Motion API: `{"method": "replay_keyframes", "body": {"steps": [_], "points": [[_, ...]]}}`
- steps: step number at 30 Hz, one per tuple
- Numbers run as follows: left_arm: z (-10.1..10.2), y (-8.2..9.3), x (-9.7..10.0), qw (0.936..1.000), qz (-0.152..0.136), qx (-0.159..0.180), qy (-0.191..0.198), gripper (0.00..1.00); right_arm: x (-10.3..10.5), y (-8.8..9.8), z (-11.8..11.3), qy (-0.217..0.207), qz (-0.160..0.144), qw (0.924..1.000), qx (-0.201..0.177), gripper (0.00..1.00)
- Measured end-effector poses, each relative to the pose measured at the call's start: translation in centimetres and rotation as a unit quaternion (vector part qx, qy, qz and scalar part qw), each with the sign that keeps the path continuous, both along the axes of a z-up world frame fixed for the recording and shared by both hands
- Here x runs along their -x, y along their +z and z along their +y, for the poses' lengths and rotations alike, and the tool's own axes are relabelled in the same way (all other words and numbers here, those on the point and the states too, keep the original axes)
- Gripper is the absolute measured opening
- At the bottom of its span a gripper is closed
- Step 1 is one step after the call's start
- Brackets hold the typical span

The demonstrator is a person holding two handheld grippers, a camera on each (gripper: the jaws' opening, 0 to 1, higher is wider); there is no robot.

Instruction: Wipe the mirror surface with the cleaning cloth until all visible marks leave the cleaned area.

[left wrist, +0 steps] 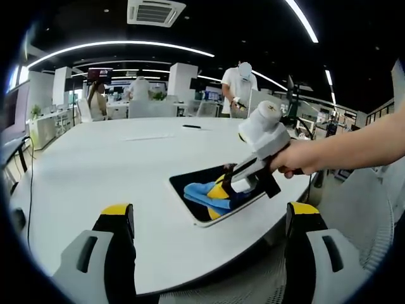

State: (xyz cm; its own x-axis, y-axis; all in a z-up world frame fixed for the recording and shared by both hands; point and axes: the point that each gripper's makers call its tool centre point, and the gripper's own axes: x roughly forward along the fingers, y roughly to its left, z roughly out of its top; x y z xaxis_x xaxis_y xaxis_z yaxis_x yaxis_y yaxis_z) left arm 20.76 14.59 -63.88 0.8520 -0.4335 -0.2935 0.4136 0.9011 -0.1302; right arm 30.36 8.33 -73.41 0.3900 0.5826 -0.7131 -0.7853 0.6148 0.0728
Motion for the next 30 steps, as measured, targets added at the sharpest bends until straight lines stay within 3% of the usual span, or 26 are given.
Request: {"method": "replay_keyframes", "body": {"steps": [11, 30], "points": [[0.0, 0.0, 0.0, 1.0, -0.001, 0.0, 0.0, 0.99, 1.9, -0.1, -0.4, 0.001, 0.008, 0.9999, -0.01, 0.01], [0.0, 0.0, 0.0, 1.0, 0.0, 0.0, 0.001, 0.99, 2.5, -0.2, -0.6, 0.001, 0.013, 0.9998, -0.017, 0.01]]}}
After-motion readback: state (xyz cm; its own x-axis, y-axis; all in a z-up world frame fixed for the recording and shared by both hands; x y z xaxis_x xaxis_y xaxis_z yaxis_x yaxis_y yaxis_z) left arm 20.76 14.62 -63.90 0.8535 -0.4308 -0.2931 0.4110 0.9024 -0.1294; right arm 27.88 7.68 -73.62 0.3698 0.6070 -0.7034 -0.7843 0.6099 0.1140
